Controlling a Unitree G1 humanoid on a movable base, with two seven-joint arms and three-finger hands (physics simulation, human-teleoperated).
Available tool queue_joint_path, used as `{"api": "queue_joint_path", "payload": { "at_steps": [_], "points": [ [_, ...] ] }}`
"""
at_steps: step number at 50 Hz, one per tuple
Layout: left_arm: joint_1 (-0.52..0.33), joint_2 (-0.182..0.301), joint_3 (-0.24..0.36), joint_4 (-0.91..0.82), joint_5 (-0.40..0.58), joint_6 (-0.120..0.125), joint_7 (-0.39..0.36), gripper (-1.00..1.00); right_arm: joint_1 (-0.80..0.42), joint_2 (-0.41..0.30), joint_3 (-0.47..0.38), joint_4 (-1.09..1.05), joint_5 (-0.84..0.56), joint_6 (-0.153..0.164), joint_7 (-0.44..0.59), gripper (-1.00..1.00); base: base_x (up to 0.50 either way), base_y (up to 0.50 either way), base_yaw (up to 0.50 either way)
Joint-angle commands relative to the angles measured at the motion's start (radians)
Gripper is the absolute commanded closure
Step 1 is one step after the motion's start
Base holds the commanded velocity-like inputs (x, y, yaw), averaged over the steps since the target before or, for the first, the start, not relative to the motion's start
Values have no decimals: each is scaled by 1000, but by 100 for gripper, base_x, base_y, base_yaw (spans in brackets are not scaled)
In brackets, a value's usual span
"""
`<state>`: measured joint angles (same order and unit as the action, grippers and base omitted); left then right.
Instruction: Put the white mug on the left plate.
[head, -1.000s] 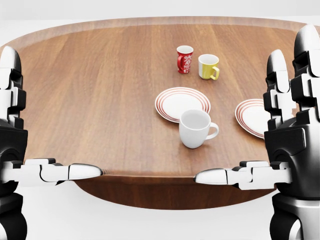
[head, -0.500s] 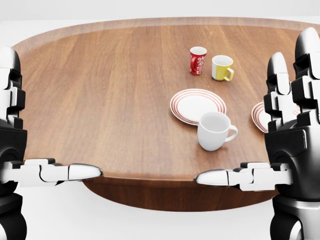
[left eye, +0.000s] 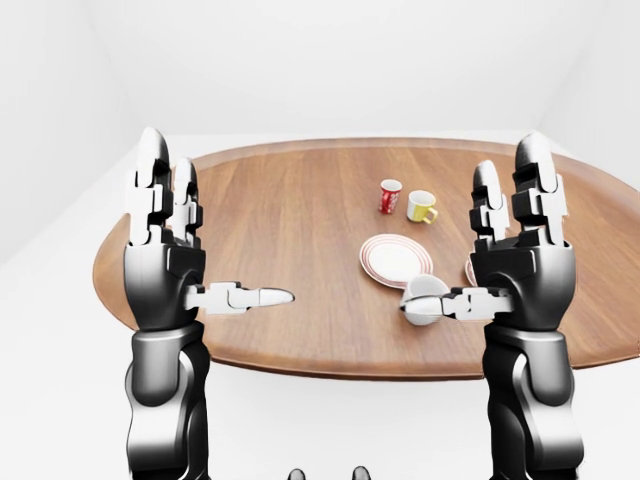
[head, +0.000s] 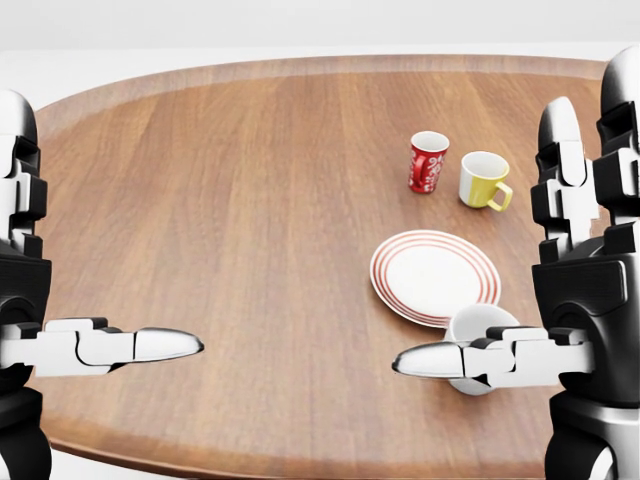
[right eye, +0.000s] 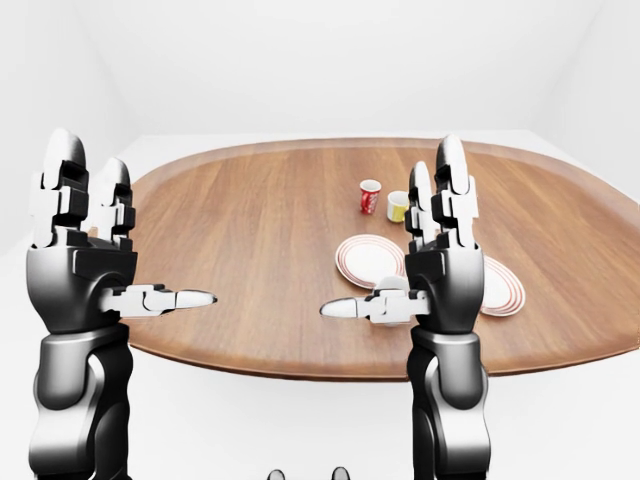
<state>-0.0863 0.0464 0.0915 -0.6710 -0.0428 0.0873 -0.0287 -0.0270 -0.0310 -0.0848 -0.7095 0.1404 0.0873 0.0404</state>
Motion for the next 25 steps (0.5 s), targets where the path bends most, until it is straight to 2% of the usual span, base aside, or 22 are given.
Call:
{"api": "queue_joint_path", "payload": {
  "at_steps": [1,18,25],
  "points": [
    [1,0,0,-6,-2,0,-1,-100,3,0,0,-7,6,0,1,-100,50,13,0],
    [-6,2,2,4,-2,0,0,-100,-5,-6,-7,-4,18,0,8,-100,50,12,0],
    [-9,3,2,5,-3,0,-1,-100,-8,-6,-2,-3,26,0,20,-100,42,-34,0]
  ]
}}
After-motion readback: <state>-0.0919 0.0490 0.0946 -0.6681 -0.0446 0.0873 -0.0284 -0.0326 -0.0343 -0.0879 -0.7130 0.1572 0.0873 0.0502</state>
